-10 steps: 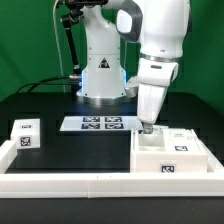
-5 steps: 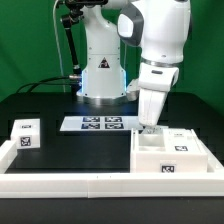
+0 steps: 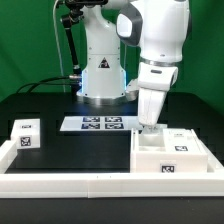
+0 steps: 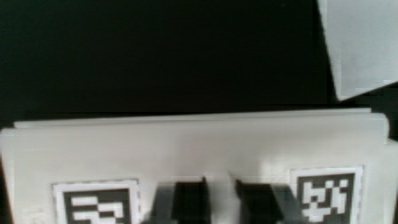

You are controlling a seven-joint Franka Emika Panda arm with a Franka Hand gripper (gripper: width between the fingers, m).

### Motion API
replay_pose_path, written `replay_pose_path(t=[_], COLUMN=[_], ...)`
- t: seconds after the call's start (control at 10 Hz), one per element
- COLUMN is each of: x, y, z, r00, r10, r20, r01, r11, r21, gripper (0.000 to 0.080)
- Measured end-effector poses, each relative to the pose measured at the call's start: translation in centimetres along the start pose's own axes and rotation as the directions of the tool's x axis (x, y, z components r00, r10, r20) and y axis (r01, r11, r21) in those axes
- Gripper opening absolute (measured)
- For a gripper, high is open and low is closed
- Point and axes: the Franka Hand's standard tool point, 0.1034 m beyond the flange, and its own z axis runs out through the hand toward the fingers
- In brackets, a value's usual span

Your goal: Assemble cabinet

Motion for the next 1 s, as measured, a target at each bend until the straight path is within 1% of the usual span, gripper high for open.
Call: replay_pose_path(t=[0.4,0.8,1.0], x=[-0.1,-0.8,-1.2], y=[0.0,0.6,1.3], z=[-0.1,-3.3,-4.1], r00=[1.000,0.999,0.998], r10=[-0.003,-0.022,-0.031], r20=[0.002,0.034,0.051], r01=[0.003,0.023,0.031], r11=[1.000,1.000,1.000], r21=[0.000,-0.012,-0.005], gripper=[0.0068,0.0068,0.0068])
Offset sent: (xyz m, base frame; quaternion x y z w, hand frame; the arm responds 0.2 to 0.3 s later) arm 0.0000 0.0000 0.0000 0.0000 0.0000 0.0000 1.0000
